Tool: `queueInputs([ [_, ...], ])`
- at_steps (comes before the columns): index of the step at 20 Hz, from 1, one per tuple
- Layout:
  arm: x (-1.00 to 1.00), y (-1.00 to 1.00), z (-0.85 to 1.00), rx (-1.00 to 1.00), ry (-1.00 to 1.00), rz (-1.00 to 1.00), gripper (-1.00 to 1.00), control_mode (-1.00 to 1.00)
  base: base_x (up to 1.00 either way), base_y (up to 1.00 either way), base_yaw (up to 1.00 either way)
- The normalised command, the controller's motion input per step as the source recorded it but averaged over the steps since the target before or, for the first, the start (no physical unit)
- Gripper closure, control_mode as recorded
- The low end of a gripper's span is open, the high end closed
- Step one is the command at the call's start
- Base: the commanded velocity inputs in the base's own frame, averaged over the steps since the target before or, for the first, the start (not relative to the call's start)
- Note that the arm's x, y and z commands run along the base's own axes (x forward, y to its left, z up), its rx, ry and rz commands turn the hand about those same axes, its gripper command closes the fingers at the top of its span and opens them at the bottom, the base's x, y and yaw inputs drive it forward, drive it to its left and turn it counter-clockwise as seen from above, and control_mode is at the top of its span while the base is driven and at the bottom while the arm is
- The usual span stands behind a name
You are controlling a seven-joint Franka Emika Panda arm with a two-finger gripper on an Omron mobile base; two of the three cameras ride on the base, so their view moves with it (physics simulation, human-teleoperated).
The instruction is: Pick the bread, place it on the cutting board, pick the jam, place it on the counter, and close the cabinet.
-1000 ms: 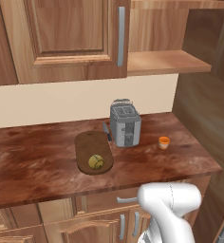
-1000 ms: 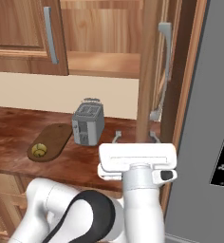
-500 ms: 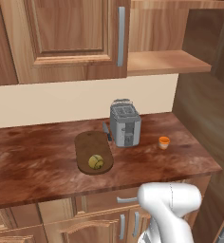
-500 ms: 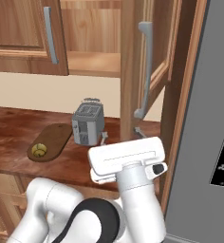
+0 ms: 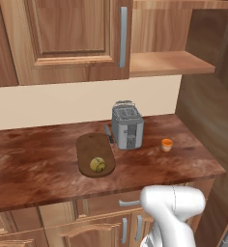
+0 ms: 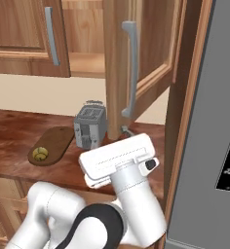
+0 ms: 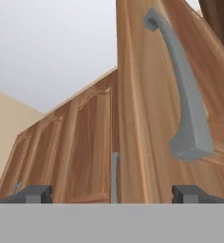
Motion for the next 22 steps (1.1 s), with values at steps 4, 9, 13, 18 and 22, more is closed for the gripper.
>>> queueInputs([
  [4, 0.16, 0.39, 0.00, 0.00, 0.00, 0.10, -1.00, -1.00, 0.00, 0.00, 0.00],
  [9, 0.23, 0.40, 0.00, 0.00, 0.00, 0.07, -1.00, -1.00, 0.00, 0.00, 0.00],
  [13, 0.30, 0.41, 0.00, 0.00, 0.00, 0.04, -1.00, -1.00, 0.00, 0.00, 0.00],
  [18, 0.31, 0.37, 0.00, 0.00, 0.00, 0.00, -1.00, -1.00, 0.00, 0.00, 0.00],
  [22, 0.39, 0.34, 0.00, 0.00, 0.00, 0.00, -1.00, -1.00, 0.00, 0.00, 0.00],
])
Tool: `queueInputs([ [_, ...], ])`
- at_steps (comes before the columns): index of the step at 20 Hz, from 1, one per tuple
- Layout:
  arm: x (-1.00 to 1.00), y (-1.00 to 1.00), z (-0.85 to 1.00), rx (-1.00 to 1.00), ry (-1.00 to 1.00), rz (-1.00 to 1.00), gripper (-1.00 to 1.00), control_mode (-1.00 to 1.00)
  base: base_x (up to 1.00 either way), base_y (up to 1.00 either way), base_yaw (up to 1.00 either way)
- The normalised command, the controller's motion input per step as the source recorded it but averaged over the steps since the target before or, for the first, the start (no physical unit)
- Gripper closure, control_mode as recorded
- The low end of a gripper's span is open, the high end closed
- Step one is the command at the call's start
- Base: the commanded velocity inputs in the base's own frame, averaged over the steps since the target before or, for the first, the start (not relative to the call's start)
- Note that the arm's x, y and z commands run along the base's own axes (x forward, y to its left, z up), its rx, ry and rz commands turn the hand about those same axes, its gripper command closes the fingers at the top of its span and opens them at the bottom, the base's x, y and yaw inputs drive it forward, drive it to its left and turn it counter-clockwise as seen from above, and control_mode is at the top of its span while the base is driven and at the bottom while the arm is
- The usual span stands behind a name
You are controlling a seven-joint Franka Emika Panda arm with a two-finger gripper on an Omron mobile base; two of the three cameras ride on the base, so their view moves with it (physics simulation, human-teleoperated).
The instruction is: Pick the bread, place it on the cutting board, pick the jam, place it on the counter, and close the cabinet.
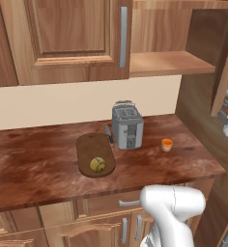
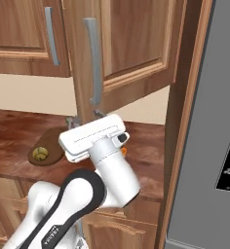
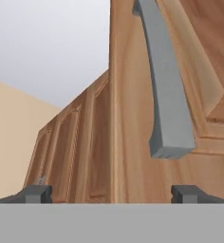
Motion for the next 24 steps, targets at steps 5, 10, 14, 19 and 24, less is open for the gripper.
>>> queueInputs([
  [5, 0.43, 0.30, 0.00, 0.00, 0.00, 0.00, -1.00, -1.00, 0.00, 0.00, 0.00],
  [10, 0.52, 0.28, 0.00, 0.00, 0.00, 0.00, -1.00, -1.00, 0.00, 0.00, 0.00],
  [14, 0.50, 0.24, 0.00, 0.00, 0.00, 0.00, -1.00, -1.00, 0.00, 0.00, 0.00],
  [19, 0.44, 0.25, 0.00, 0.00, 0.00, 0.00, -1.00, -1.00, 0.00, 0.00, 0.00],
  [24, 0.51, 0.30, 0.00, 0.00, 0.00, 0.00, -1.00, -1.00, 0.00, 0.00, 0.00],
])
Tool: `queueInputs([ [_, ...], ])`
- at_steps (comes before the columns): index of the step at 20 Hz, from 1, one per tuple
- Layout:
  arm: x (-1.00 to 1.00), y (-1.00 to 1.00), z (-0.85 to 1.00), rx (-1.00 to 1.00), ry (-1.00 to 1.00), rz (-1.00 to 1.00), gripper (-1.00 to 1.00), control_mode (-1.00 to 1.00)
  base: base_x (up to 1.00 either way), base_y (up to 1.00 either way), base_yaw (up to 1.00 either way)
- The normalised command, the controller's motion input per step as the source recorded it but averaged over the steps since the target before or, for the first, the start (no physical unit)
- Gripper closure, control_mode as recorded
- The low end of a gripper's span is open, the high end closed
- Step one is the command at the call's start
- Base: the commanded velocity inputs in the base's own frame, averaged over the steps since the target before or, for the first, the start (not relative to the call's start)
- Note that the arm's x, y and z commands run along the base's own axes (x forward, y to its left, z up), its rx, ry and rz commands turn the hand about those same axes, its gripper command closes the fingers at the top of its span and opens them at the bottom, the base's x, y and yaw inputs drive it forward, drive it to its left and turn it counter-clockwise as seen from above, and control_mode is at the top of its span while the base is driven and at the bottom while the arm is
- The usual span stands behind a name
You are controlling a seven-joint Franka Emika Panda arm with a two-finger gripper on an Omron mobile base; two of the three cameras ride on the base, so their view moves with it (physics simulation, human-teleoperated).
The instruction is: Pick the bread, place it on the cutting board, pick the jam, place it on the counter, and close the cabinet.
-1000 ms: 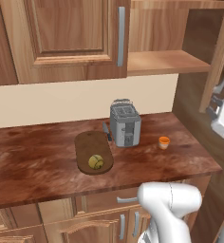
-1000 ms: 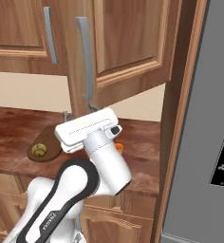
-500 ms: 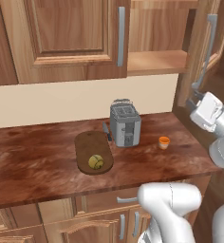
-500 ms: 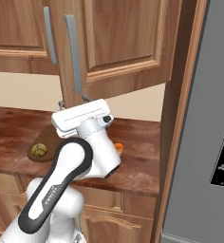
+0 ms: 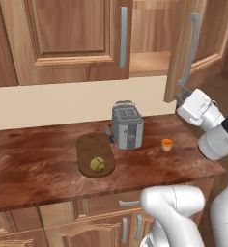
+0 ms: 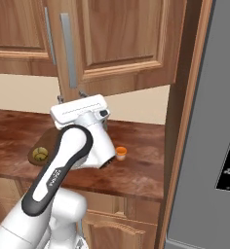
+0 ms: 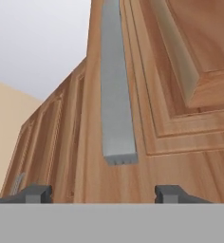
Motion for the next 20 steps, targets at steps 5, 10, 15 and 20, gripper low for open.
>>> queueInputs([
  [5, 0.52, 0.32, 0.00, 0.00, 0.00, -0.01, -1.00, -1.00, 0.00, 0.00, 0.00],
  [10, 0.51, 0.28, 0.00, 0.00, 0.00, -0.04, -1.00, -1.00, 0.00, 0.00, 0.00],
  [15, 0.56, 0.21, 0.00, 0.00, 0.00, -0.06, -1.00, -1.00, 0.00, 0.00, 0.00],
  [20, 0.56, 0.20, 0.00, 0.00, 0.00, -0.07, -1.00, -1.00, 0.00, 0.00, 0.00],
])
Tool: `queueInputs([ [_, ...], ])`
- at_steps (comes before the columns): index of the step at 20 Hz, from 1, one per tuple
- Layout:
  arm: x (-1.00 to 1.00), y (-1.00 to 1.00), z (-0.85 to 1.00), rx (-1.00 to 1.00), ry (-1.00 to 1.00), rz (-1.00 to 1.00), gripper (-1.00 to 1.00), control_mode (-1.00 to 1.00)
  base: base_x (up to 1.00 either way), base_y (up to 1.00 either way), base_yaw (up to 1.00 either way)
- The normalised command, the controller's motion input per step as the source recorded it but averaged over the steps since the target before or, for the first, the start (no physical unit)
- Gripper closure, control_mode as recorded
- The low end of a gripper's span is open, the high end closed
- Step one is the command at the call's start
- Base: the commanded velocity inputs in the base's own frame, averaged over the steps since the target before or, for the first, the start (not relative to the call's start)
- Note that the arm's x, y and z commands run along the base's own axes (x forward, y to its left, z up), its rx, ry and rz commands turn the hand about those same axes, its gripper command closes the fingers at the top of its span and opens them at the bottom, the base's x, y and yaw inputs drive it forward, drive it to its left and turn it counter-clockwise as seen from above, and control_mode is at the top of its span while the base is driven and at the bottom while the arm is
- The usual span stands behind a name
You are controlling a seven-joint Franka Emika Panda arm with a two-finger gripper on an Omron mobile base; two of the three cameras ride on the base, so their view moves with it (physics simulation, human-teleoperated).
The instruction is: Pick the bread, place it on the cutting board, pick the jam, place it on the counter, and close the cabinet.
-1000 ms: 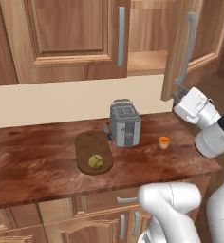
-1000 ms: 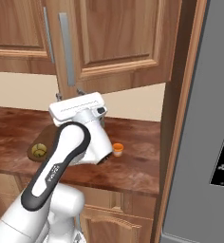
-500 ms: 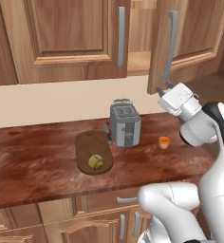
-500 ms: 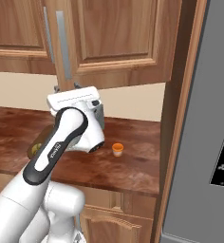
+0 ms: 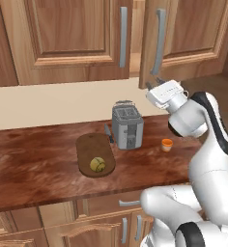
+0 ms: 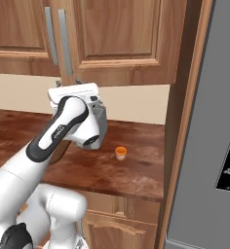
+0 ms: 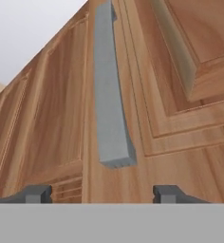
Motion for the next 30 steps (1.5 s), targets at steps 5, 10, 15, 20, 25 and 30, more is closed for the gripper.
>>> queueInputs([
  [5, 0.58, 0.10, 0.05, 0.00, 0.00, -0.07, -1.00, -1.00, 0.00, 0.00, 0.00],
  [10, 0.56, 0.02, 0.02, 0.00, 0.00, -0.05, -1.00, -1.00, 0.00, 0.00, 0.00],
  [15, 0.49, 0.00, 0.00, 0.00, 0.00, -0.03, -1.00, -1.00, 0.00, 0.00, 0.00],
  [20, 0.44, 0.00, 0.00, 0.00, 0.00, -0.02, -1.00, -1.00, 0.00, 0.00, 0.00],
  [25, 0.35, 0.00, 0.00, 0.00, 0.00, 0.00, -1.00, -1.00, 0.00, 0.00, 0.00],
  [30, 0.32, 0.00, 0.00, 0.00, 0.00, 0.00, -1.00, -1.00, 0.00, 0.00, 0.00],
])
